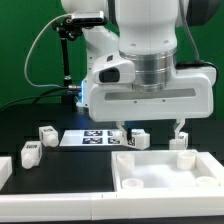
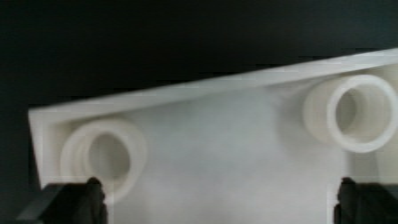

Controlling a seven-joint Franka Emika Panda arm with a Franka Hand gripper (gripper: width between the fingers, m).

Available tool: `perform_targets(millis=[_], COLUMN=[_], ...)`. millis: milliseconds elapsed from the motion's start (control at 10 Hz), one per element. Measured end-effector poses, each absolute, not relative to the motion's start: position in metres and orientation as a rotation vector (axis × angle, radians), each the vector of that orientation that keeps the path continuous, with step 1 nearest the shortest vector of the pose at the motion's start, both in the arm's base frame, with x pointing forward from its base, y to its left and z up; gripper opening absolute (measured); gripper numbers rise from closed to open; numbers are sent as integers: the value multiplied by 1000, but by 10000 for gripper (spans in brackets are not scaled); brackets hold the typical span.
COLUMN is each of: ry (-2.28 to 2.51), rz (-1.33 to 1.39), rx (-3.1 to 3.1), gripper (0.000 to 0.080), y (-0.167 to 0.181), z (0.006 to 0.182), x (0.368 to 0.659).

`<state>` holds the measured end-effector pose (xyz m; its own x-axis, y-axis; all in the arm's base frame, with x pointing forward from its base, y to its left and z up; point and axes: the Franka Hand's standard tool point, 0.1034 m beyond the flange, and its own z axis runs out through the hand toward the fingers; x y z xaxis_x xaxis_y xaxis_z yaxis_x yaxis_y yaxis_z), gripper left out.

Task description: Assemble one leg

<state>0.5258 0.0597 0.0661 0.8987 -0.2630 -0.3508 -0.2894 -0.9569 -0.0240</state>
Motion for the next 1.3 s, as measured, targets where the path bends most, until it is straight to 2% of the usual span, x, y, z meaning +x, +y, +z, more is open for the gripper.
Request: perform_targets(millis=[200,400,600,900,1300], ry=[599,598,607,734,717], rz=[792,953,1024,1123,1108], rx=[-2905,-2804,-2777,-2577,-2581], gripper=[649,649,649,649,649], y=[89,97,92,104,111], z=[70,77,71,60,59], x=[498,482,484,475,483])
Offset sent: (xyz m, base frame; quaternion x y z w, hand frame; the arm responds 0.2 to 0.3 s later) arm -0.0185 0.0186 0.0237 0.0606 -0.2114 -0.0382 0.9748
